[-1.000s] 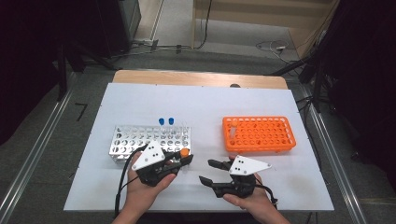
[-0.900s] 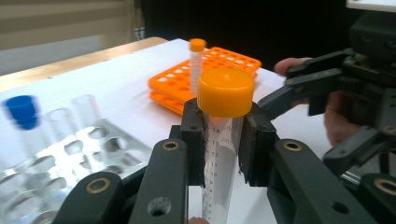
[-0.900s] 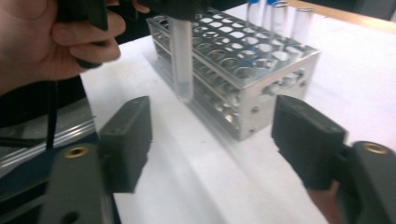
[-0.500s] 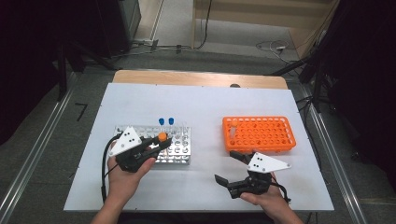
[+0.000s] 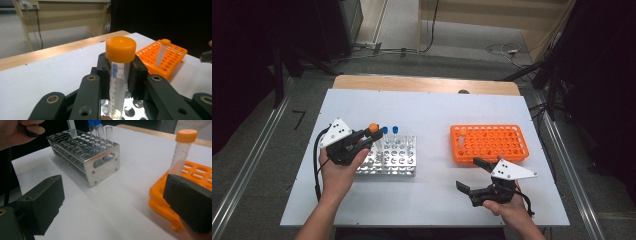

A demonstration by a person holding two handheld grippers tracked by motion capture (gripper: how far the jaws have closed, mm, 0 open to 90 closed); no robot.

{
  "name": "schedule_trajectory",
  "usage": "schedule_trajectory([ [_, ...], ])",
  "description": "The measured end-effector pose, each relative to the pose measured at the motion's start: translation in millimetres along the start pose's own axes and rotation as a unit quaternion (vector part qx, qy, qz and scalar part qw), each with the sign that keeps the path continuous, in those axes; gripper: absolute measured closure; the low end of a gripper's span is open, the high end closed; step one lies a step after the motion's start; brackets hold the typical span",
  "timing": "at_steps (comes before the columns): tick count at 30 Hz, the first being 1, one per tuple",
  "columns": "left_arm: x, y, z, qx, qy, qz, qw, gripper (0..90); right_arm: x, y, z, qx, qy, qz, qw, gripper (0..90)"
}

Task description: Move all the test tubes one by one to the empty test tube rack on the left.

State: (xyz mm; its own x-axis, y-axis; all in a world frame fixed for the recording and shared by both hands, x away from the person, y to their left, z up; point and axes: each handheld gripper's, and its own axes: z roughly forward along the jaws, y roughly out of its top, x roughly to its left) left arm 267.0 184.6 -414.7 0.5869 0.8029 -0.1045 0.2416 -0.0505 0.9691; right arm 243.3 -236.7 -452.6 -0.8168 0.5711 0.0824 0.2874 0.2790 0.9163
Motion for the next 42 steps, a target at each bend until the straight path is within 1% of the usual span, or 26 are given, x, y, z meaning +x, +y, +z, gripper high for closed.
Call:
schedule_trajectory([
  [5, 9.2, 1.6, 6.9, -0.011, 0.017, -0.012, 0.9997, 74.8, -2.5, -0.5, -0.6, -0.002, 0.000, 0.002, 1.0000, 2.3],
  [9, 14.5, 0.6, 13.3, -0.011, 0.028, -0.015, 0.9994, 74.8, -3.8, -1.8, 0.0, 0.000, -0.002, 0.003, 1.0000, 2.4],
  [12, 18.6, -1.1, 18.6, -0.010, 0.041, -0.014, 0.9990, 74.8, -4.8, -2.3, -0.1, 0.000, -0.004, 0.005, 1.0000, 2.5],
  [15, 22.2, -2.5, 22.0, -0.008, 0.047, -0.015, 0.9988, 74.8, -5.8, -2.8, 0.1, 0.000, -0.005, 0.005, 1.0000, 2.6],
  [16, 23.2, -3.2, 23.6, -0.009, 0.046, -0.019, 0.9987, 74.8, -6.0, -3.0, 0.2, 0.000, -0.006, 0.005, 1.0000, 2.6],
  [19, 24.1, -4.4, 26.8, -0.005, 0.049, -0.019, 0.9986, 74.8, -6.4, -3.4, 0.4, 0.001, -0.006, 0.006, 1.0000, 2.7],
  [22, 23.3, -6.7, 30.7, 0.006, 0.052, -0.019, 0.9985, 74.8, -6.7, -3.5, 0.4, 0.001, -0.008, 0.007, 0.9999, 2.8],
  [24, 21.8, -8.9, 33.5, 0.019, 0.054, -0.013, 0.9983, 74.8, -7.2, -3.6, 0.4, 0.001, -0.008, 0.008, 0.9999, 2.9],
  [27, 19.6, -12.4, 36.0, 0.035, 0.061, -0.012, 0.9975, 74.7, -7.7, -3.9, 0.2, 0.001, -0.008, 0.009, 0.9999, 3.0],
  [29, 17.8, -12.2, 35.0, 0.037, 0.066, -0.016, 0.9970, 74.5, -8.1, -4.2, 0.5, 0.001, -0.009, 0.010, 0.9999, 3.0],
  [32, 15.9, -11.0, 33.9, 0.045, 0.066, -0.019, 0.9967, 73.9, -9.0, -4.6, 0.8, 0.001, -0.012, 0.010, 0.9999, 3.2],
  [34, 14.4, -11.4, 34.2, 0.061, 0.072, -0.016, 0.9954, 72.8, -9.8, -4.5, 0.7, 0.001, -0.012, 0.012, 0.9999, 3.3],
  [36, 13.6, -12.7, 35.0, 0.074, 0.074, -0.011, 0.9944, 71.3, -10.8, -4.5, 0.5, 0.001, -0.014, 0.015, 0.9998, 3.4],
  [37, 13.7, -13.0, 35.2, 0.078, 0.074, -0.012, 0.9942, 70.8, -11.5, -4.7, 0.7, -0.001, -0.014, 0.015, 0.9998, 3.4],
  [38, 14.4, -13.2, 35.3, 0.081, 0.072, -0.018, 0.9939, 70.0, -11.8, -4.8, 0.7, 0.000, -0.014, 0.017, 0.9998, 3.5],
  [40, 15.4, -13.3, 34.9, 0.082, 0.073, -0.027, 0.9936, 66.9, -13.1, -4.8, 0.6, -0.001, -0.015, 0.019, 0.9997, 3.6],
  [42, 15.3, -13.3, 33.7, 0.083, 0.074, -0.031, 0.9933, 63.7, -13.9, -4.9, 0.7, -0.001, -0.015, 0.021, 0.9997, 3.7],
])
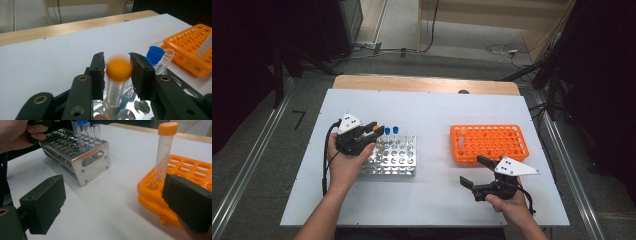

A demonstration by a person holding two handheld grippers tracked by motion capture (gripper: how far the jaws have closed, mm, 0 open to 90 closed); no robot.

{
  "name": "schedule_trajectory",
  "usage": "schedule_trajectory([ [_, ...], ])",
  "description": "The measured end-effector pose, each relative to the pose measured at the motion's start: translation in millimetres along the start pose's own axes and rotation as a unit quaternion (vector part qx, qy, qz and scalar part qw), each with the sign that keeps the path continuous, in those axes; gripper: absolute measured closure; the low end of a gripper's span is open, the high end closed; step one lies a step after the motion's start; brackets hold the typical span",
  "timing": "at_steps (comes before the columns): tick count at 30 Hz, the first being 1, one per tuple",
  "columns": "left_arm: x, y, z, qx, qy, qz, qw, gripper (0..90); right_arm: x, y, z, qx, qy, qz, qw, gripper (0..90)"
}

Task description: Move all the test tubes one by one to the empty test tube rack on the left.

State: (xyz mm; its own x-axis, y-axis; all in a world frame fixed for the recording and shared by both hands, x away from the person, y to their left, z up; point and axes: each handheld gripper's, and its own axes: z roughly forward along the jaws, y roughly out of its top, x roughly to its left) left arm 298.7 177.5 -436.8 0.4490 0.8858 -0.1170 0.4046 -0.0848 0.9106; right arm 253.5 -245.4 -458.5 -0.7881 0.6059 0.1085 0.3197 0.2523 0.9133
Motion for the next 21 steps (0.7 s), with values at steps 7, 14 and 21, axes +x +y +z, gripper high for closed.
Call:
schedule_trajectory([
  [7, -5.5, -4.5, -11.1, -0.015, -0.011, -0.012, 0.9998, 45.7, -4.6, 1.8, 1.6, -0.002, -0.010, 0.006, 0.9999, 4.2],
  [14, -21.5, -11.3, -28.2, -0.030, -0.041, -0.006, 0.9987, 19.4, -11.6, 5.0, 8.1, 0.000, -0.025, 0.013, 0.9996, 5.3],
  [21, -38.2, -15.9, -41.5, -0.033, -0.077, -0.002, 0.9965, 5.8, -17.2, 8.5, 17.3, 0.006, -0.035, 0.018, 0.9992, 7.1],
])
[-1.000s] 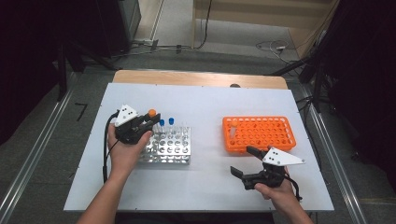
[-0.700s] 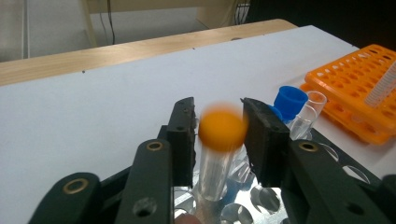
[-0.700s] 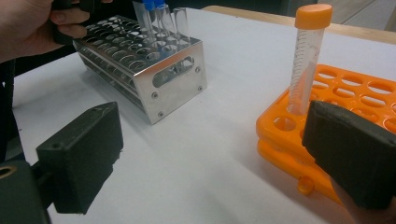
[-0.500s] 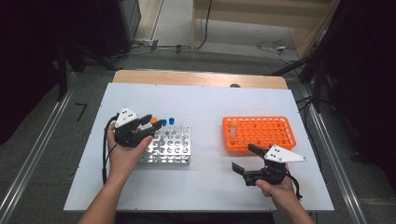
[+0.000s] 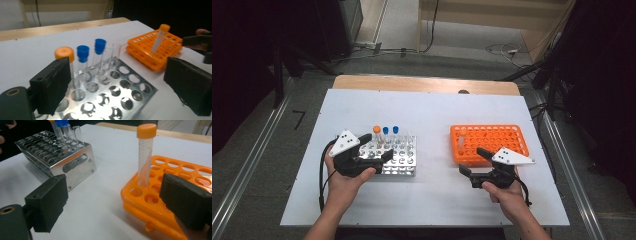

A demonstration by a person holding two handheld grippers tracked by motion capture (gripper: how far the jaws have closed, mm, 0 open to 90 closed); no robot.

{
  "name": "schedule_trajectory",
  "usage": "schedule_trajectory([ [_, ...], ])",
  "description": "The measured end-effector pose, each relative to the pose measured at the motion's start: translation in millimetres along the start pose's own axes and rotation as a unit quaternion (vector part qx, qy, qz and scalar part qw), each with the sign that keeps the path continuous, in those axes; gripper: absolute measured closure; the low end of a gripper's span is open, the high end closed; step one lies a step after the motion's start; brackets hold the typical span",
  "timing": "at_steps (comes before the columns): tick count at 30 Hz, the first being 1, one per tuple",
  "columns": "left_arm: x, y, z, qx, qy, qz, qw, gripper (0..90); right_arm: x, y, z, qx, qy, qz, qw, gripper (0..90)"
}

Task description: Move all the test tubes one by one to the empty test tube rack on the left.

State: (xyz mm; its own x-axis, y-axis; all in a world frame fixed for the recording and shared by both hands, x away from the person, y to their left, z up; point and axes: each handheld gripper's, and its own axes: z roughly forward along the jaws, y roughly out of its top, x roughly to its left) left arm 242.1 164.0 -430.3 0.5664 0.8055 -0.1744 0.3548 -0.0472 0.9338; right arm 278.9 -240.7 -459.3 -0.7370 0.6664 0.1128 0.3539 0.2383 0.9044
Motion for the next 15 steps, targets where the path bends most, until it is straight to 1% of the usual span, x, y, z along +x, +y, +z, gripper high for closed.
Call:
schedule_trajectory([
  [1, -2.3, -0.3, -1.4, -0.003, -0.005, -0.001, 1.0000, 4.6, -0.9, 0.6, 1.6, 0.002, -0.002, 0.000, 1.0000, 7.2],
  [2, -4.6, -0.8, -3.3, -0.004, -0.011, 0.002, 0.9999, 3.5, -2.0, 1.3, 3.4, 0.002, -0.005, 0.000, 1.0000, 7.7],
  [3, -7.3, -1.5, -4.7, -0.008, -0.013, 0.003, 0.9999, 2.0, -3.2, 2.0, 5.1, 0.003, -0.007, 0.003, 1.0000, 8.3],
  [5, -12.3, -3.3, -7.5, -0.009, -0.026, 0.008, 0.9996, 0.1, -5.9, 3.4, 8.8, 0.003, -0.013, 0.006, 0.9999, 9.6],
  [8, -19.4, -7.9, -9.5, -0.010, -0.046, 0.013, 0.9988, 0.0, -9.6, 5.8, 14.9, 0.006, -0.023, 0.008, 0.9997, 11.0],
  [9, -21.7, -9.8, -9.8, -0.010, -0.048, 0.014, 0.9987, 0.0, -10.6, 6.7, 17.2, 0.006, -0.026, 0.009, 0.9996, 11.8],
  [11, -24.7, -13.4, -10.8, -0.010, -0.057, 0.014, 0.9982, 0.0, -13.0, 8.1, 22.1, 0.006, -0.032, 0.007, 0.9994, 14.1],
  [15, -27.7, -19.2, -11.3, -0.008, -0.063, 0.014, 0.9979, 0.0, -17.2, 8.5, 33.1, 0.011, -0.042, 0.011, 0.9990, 21.7],
])
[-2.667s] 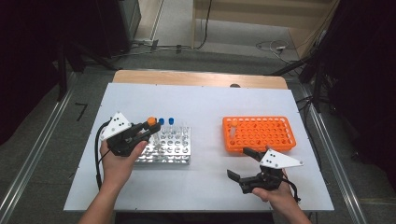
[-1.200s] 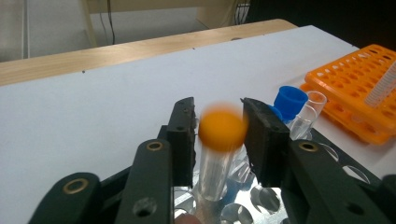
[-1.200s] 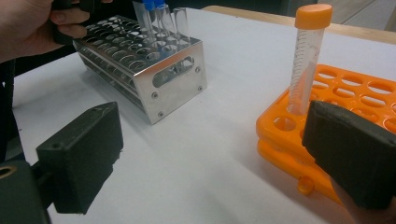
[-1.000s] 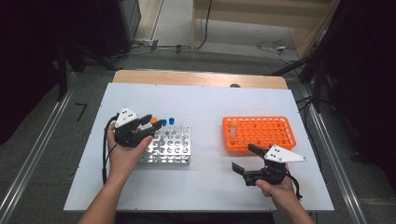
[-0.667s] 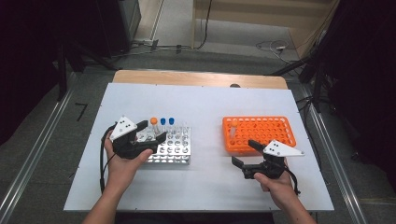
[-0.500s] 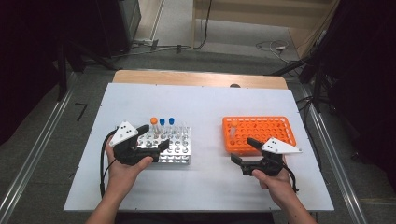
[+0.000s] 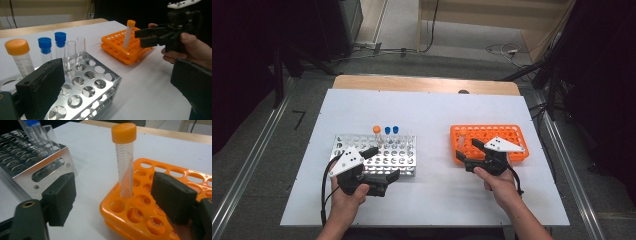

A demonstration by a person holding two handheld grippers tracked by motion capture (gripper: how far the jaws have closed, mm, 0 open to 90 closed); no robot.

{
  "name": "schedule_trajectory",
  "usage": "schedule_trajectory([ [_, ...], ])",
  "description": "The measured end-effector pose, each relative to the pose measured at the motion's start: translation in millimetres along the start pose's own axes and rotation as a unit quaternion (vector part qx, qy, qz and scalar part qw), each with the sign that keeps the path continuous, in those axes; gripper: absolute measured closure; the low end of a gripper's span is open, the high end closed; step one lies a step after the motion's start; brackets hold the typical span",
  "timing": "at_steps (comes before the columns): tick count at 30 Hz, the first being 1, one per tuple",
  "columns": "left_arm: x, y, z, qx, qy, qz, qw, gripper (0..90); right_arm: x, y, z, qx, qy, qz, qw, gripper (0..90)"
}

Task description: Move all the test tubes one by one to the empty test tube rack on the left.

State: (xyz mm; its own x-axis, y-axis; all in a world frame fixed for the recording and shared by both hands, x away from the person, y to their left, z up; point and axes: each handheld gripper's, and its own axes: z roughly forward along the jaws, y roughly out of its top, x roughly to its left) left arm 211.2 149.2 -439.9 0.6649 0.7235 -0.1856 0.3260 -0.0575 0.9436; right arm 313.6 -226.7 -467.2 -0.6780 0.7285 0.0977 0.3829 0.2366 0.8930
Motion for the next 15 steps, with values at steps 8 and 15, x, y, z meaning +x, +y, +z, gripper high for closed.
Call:
schedule_trajectory([
  [8, -4.5, -6.5, 1.8, 0.007, -0.006, 0.005, 0.9999, 0.0, -7.4, -2.5, 22.5, 0.011, -0.028, 0.021, 0.9993, 44.9],
  [15, -5.8, -7.8, 4.3, 0.010, -0.007, 0.002, 0.9999, 0.0, -9.7, -5.0, 31.2, 0.013, -0.027, 0.017, 0.9994, 59.7],
])
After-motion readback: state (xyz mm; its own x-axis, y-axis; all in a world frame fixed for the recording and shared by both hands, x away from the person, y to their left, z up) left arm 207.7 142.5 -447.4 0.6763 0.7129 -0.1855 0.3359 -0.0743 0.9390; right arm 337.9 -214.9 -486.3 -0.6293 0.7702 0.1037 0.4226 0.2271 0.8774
